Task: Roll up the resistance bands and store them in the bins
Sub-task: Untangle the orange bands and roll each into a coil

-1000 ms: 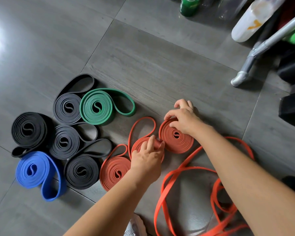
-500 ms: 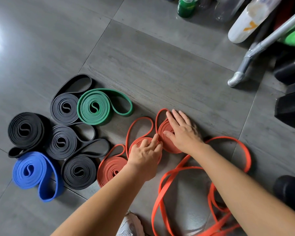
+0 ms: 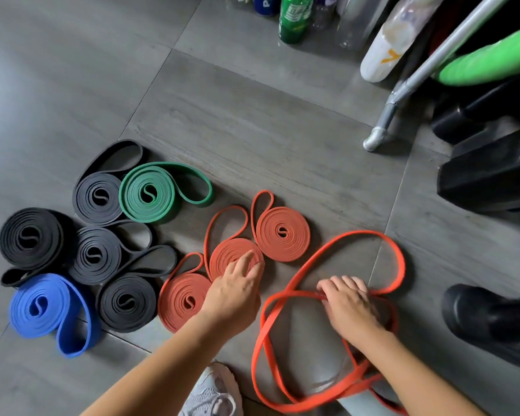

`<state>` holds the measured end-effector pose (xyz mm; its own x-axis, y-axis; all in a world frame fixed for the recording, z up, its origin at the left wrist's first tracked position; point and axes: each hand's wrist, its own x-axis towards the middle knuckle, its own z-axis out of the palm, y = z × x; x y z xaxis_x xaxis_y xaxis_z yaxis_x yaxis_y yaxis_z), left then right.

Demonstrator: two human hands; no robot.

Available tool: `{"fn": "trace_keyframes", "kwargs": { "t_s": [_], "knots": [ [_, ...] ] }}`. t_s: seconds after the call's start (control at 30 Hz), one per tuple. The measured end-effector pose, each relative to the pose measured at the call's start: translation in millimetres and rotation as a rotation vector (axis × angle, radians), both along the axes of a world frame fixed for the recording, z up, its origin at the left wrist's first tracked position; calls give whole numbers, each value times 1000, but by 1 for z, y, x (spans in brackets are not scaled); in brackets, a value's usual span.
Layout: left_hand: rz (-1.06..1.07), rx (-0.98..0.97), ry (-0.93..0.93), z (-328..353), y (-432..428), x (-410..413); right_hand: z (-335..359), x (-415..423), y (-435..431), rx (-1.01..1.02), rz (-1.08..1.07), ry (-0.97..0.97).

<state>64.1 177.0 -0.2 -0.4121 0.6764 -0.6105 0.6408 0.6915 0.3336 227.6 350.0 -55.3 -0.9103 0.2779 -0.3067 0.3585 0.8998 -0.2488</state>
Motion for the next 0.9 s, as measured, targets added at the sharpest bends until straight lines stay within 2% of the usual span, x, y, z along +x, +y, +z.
{"fn": "trace_keyframes", "kwargs": {
  "t_s": [0.07,0.13,0.23,0.3,0.4,0.5,0.6,0.77,0.9],
  "knots": [
    [21,14,-70,9,-2,15,12,-4,-1,-62,-32,41],
    [11,57,-128,26,1,27,32,-6,-4,-225,-78,66],
    [2,102,-209,62,15,35,91,-14,-12,-446,-184,141],
    [-5,156,-192,93,24,34,139,-18,-19,-521,-186,235],
    [-9,339,-116,152,27,26,207,-17,-25,-510,-213,370],
    [14,494,-148,216,22,19,267,-6,-23,-574,-336,399],
    [63,612,-188,281,15,24,327,7,-31,-662,-360,426],
    [185,906,-438,382,-2,52,412,23,-56,-857,-367,582],
    [252,1129,-482,442,-16,77,475,33,-71,-911,-285,728]
  ]
}}
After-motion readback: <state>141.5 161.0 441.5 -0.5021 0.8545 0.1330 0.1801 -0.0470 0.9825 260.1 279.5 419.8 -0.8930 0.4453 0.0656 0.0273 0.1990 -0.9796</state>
